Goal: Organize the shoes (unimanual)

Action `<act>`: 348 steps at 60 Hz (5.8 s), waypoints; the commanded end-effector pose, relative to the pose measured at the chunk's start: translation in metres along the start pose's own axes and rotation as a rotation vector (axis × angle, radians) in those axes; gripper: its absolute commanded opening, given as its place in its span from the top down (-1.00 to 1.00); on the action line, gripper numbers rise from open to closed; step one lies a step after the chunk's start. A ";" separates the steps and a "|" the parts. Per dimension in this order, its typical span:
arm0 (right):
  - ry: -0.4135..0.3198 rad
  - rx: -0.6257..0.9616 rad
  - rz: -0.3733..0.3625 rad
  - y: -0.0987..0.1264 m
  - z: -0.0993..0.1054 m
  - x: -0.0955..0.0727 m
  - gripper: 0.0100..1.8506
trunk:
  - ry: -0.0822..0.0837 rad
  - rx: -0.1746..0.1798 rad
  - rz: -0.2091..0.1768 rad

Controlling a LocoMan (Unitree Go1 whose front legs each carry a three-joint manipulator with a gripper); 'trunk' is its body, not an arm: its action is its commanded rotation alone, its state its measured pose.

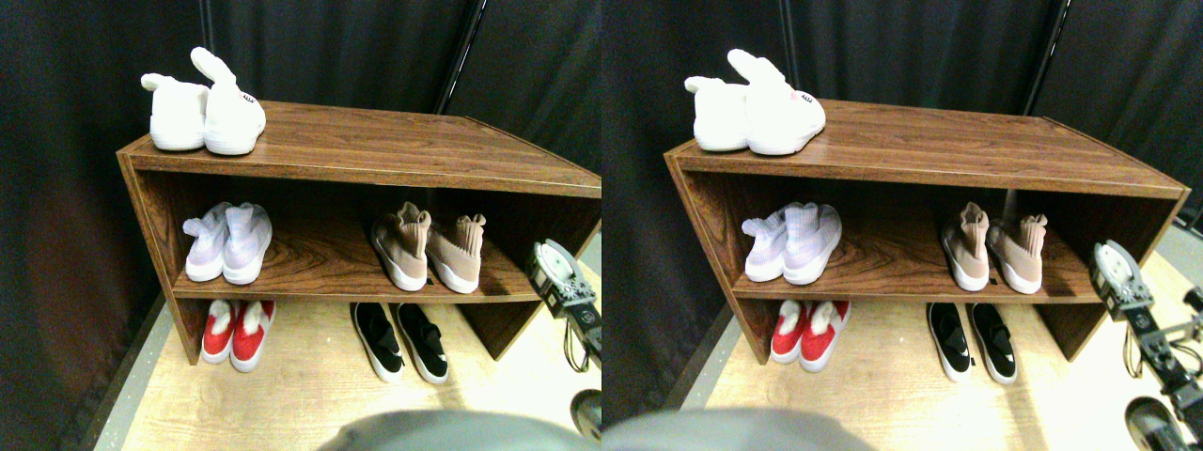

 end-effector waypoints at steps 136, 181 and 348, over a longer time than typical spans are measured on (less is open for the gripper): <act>-0.023 -0.033 -0.124 -0.042 -0.020 0.048 0.95 | 0.013 -0.012 0.011; 0.144 0.069 0.063 -0.002 -0.004 -0.053 0.95 | 0.026 -0.017 0.010; 0.133 0.266 -0.387 -0.148 -0.117 -0.006 0.95 | 0.085 -0.058 0.078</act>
